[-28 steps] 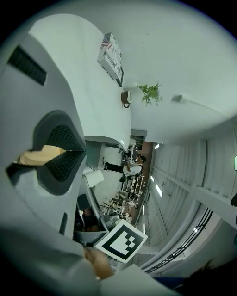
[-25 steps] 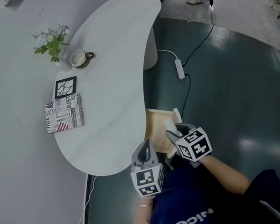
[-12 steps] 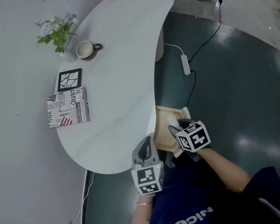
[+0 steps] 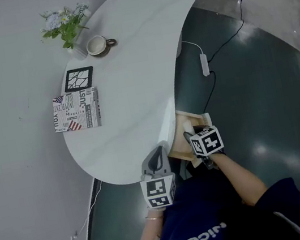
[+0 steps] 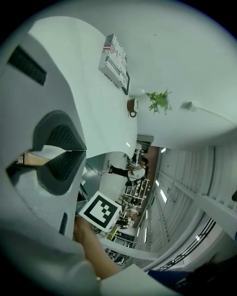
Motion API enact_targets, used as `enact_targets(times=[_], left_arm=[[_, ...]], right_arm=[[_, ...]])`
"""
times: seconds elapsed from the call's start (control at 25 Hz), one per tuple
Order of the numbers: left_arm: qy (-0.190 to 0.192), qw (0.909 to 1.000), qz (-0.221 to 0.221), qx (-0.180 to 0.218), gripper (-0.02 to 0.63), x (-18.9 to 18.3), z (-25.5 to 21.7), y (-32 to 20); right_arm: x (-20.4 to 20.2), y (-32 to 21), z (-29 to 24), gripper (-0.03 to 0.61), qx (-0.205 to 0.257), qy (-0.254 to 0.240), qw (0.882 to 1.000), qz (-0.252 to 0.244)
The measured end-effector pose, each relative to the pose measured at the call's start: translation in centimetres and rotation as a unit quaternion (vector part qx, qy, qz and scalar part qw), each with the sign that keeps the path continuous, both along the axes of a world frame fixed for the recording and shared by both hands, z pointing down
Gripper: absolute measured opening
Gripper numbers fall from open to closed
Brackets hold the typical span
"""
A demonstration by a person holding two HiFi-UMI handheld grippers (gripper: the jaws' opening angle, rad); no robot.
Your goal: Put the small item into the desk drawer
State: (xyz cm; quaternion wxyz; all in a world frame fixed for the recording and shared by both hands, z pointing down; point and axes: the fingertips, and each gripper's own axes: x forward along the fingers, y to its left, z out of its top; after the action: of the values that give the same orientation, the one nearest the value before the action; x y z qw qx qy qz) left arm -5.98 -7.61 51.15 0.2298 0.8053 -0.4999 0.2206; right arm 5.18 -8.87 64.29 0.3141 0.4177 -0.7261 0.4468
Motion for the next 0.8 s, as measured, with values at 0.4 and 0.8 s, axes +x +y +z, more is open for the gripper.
enact_targets(times=[0.4, 0.8], left_arm=[[-0.002, 0.9995, -0.017, -0.026, 0.006, -1.9, 0.8, -0.1], [-0.015, 0.9991, -0.02, -0.035, 0.006, -2.5, 1.0, -0.3]], right_arm=[[-0.7, -0.3, 3.9, 0.149, -0.04, -0.011, 0.999, 0.014], [-1.5, -0.6, 7.0, 0.149, -0.068, -0.006, 0.998, 0.001]])
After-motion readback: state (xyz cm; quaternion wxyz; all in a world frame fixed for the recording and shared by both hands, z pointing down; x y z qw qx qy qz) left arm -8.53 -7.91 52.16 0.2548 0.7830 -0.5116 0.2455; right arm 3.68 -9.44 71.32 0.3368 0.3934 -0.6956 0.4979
